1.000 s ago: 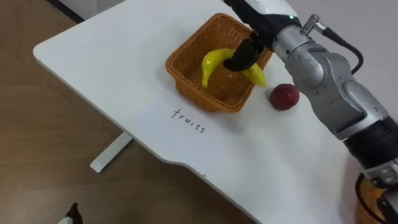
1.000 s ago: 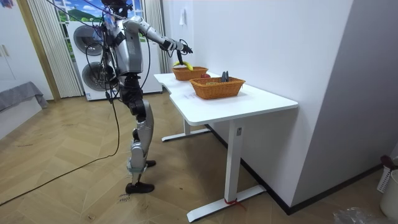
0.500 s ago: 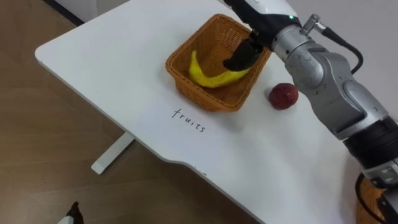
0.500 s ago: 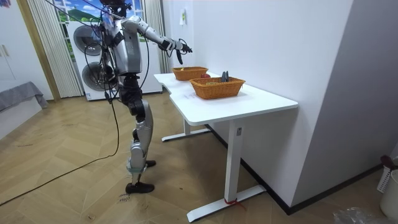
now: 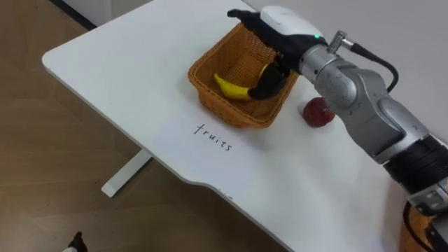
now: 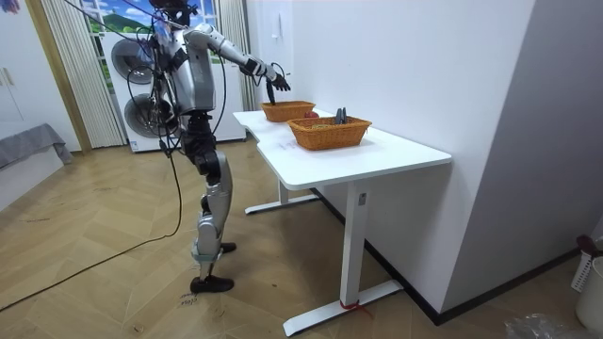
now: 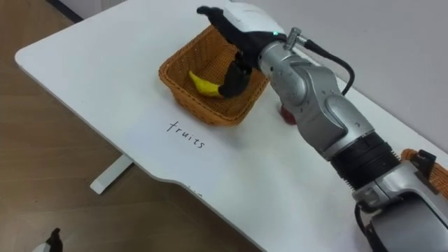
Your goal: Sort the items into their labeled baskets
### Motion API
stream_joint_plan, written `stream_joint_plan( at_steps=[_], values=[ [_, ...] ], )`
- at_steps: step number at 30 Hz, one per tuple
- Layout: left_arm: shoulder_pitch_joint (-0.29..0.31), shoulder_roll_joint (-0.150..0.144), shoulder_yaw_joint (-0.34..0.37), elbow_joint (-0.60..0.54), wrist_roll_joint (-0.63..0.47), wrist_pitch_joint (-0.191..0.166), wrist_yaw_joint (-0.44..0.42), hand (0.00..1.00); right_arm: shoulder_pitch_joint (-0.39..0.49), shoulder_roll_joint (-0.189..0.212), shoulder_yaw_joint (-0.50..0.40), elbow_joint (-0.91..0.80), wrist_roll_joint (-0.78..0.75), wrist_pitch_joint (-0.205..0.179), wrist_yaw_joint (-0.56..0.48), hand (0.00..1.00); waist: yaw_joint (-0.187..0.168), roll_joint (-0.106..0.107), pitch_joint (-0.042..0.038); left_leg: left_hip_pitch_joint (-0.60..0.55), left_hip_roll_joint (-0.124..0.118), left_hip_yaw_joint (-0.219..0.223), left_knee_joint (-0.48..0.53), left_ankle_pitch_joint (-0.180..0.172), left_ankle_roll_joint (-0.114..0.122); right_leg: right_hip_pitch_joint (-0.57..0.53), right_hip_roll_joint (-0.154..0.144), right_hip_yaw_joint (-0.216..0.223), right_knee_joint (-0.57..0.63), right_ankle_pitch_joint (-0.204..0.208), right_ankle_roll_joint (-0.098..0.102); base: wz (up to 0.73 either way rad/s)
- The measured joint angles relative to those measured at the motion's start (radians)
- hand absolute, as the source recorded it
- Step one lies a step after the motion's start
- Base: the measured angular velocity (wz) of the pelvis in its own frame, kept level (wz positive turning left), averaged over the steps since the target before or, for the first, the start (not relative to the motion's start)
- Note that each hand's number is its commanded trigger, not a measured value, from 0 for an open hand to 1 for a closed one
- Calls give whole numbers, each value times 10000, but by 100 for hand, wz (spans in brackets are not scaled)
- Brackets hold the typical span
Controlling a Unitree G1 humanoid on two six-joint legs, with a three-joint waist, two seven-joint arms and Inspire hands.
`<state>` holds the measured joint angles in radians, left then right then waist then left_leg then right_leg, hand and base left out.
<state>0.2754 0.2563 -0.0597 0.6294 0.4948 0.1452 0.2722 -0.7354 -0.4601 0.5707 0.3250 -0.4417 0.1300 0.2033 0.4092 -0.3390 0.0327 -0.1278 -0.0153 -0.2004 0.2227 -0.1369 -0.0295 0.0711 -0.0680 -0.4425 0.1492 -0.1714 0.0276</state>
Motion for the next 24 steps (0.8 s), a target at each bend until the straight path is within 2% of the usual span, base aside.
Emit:
stream_joint_plan(
  at_steps=[4, 8, 13, 17, 19, 24],
  values=[
    [-28, 10, 5, 2, 17, -7, -63, 0, -3, -150, -7, 294, -31, 14, 255, 0, -13, -118, 9, -55, 3, 12, 11, 8, -14, 12, 6, 14, 3, 0, 0, -1],
    [-133, 29, -4, 279, 8, -25, -140, 0, -3, -226, -11, 257, 21, 13, 307, 0, -66, -140, 44, -57, 0, 16, 35, 8, -15, 25, 6, 80, 3, 0, 0, 0],
    [-112, 72, 1, 416, 5, -47, -139, 0, -17, -226, -25, 233, 153, -98, 307, 0, -88, -96, 92, -59, 1, 32, 68, 4, -18, 26, 11, 172, 3, 0, 0, 0],
    [16, 65, 14, 407, 58, -45, -138, 0, -6, -233, -79, 204, 482, -87, 307, 0, -272, 3, 171, -57, -5, 34, 198, -44, -22, 102, 19, 192, 4, 0, 0, 0],
    [44, -17, 83, 403, 199, -7, -138, 0, 63, -233, -477, 210, 844, -74, 342, 0, -378, 77, 222, -92, -10, 57, 234, -78, -22, 103, 19, 196, 6, 0, 0, -2],
    [29, -160, 95, 368, 210, 4, 5, 0, 524, -234, -1716, 241, 1245, -104, 353, 0, -540, 226, 179, -93, -24, 95, 362, -102, -8, 125, 13, 315, 3, 1, 0, -2]
  ],
)
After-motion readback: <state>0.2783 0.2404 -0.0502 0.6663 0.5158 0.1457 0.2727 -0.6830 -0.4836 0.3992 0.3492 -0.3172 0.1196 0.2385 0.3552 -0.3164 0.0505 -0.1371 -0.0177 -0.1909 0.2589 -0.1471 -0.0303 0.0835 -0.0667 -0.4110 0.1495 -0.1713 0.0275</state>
